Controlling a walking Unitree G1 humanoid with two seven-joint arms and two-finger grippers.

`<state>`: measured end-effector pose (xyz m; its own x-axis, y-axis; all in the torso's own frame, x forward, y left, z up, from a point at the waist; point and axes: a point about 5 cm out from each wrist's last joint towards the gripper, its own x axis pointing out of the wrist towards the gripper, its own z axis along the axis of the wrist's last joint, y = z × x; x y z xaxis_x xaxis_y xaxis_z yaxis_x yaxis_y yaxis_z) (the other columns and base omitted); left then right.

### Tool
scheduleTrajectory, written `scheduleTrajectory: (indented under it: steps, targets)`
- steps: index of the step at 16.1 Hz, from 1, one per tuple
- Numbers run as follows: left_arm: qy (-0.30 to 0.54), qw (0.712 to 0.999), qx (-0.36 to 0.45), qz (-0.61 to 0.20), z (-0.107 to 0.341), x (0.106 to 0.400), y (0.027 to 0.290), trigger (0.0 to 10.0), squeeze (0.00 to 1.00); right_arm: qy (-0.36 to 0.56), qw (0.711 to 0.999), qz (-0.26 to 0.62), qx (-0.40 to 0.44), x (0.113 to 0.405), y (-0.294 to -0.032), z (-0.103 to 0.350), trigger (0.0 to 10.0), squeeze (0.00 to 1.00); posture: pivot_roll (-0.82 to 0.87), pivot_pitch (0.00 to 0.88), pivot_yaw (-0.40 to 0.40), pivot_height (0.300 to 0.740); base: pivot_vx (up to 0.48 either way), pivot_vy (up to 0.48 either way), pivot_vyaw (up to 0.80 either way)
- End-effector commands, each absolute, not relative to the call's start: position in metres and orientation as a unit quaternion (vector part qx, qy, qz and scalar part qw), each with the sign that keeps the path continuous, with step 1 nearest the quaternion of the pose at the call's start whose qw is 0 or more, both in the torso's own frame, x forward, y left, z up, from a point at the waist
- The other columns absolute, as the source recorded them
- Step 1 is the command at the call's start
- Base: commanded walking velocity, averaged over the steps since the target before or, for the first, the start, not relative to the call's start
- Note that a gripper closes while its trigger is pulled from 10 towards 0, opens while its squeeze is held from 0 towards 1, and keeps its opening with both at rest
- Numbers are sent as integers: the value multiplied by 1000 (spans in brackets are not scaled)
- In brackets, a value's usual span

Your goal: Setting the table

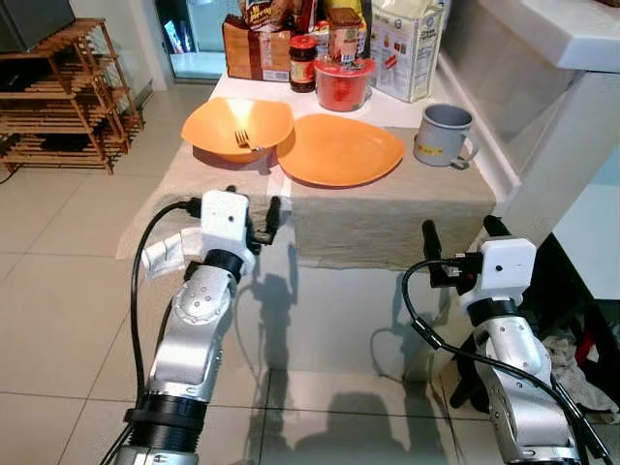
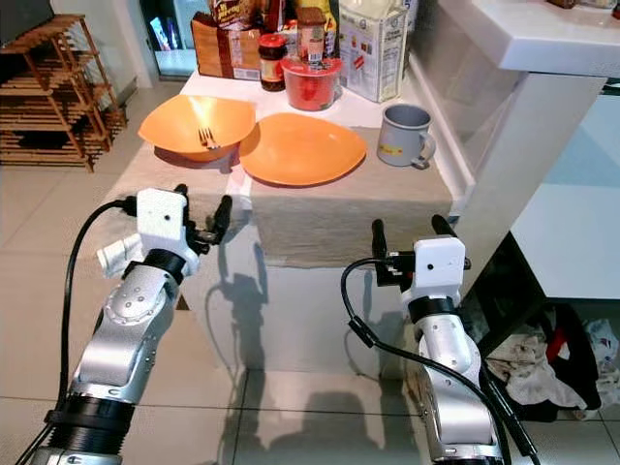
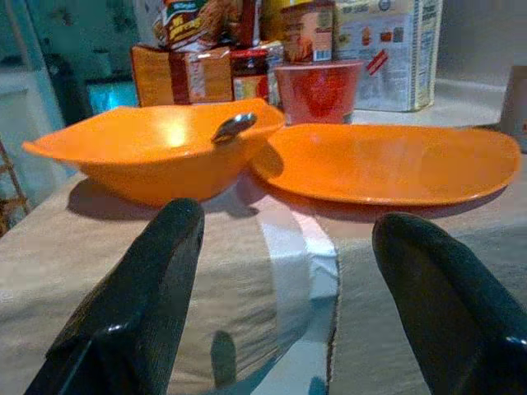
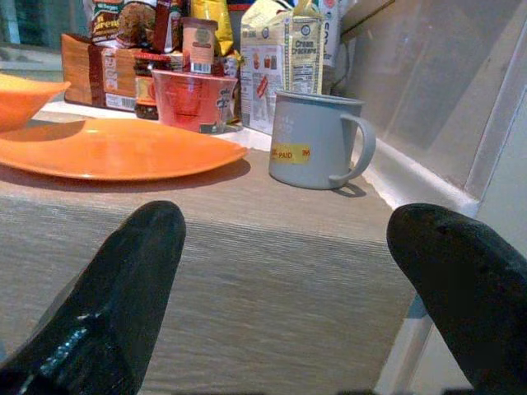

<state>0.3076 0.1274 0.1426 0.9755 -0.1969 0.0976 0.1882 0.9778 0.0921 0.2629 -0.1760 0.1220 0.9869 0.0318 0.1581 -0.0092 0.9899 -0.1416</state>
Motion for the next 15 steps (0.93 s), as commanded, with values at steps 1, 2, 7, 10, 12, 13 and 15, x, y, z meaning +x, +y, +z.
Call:
scheduleTrajectory:
  steps: [1,2,7,10,12,13,15]
  targets:
    - [-66,992,49,-94,148,308,129,10000,0,-91,993,15,-74,264,-173,126,10000,0,-16,0,17,740,326,352,0]
    - [-67,992,51,-91,149,309,131,10000,0,-98,993,19,-69,266,-171,132,10000,0,-15,0,17,740,330,349,0]
    - [-115,988,55,-84,199,307,138,10000,0,-151,986,14,-65,265,-177,169,10000,0,-14,0,16,740,131,62,0]
    - [-126,986,28,-102,220,317,134,10000,0,-162,986,5,-42,270,-175,178,10000,0,-9,0,20,740,0,0,0]
    - [-108,988,22,-106,215,317,132,10000,0,-152,987,8,-42,270,-172,173,10000,0,-6,0,22,740,0,0,0]
    - [-102,987,32,-119,213,315,129,10000,0,-144,989,7,-41,268,-172,169,10000,0,-7,0,22,740,0,0,0]
    - [-99,986,34,-128,214,311,125,10000,0,-134,990,7,-42,266,-173,165,10000,0,-7,0,20,740,418,0,0]
